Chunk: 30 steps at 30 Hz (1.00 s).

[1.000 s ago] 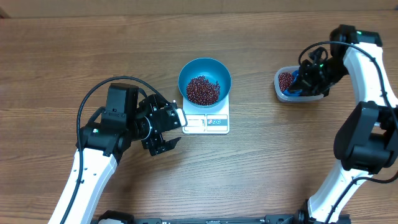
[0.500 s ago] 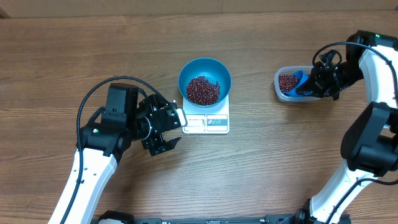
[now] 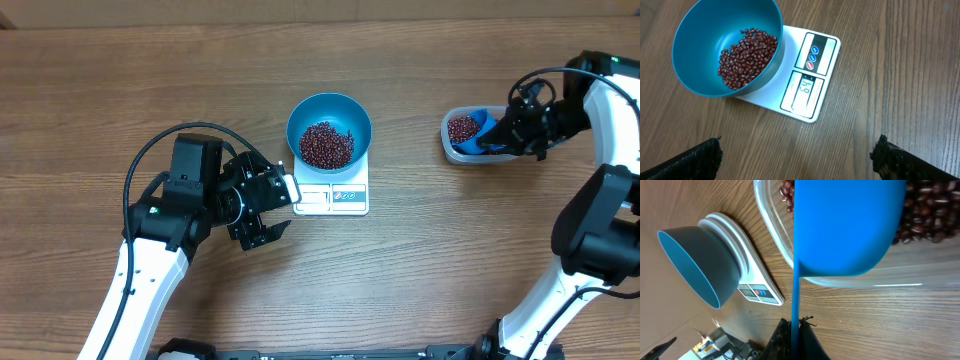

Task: Scoop item into bowl and weigh 150g on scale
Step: 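Drag the scoop through the red beans and lift it with the right gripper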

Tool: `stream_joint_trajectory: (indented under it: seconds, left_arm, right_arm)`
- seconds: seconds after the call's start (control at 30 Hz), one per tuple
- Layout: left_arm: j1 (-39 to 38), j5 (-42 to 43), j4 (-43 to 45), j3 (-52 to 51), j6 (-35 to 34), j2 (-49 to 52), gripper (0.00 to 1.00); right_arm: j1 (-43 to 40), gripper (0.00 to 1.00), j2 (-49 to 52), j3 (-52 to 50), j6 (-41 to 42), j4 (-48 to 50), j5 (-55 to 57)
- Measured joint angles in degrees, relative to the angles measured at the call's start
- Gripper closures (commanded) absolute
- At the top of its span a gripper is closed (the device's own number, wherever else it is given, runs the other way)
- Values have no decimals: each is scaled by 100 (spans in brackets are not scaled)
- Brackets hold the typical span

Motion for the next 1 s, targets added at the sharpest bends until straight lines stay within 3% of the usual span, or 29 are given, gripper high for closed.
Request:
stream_joint_trajectory:
  seconds: [1.0]
  left_arm:
    - [0,0,0,0,0,0,0]
  right_arm:
    - [-518,96,0,0,-662,-363,-573]
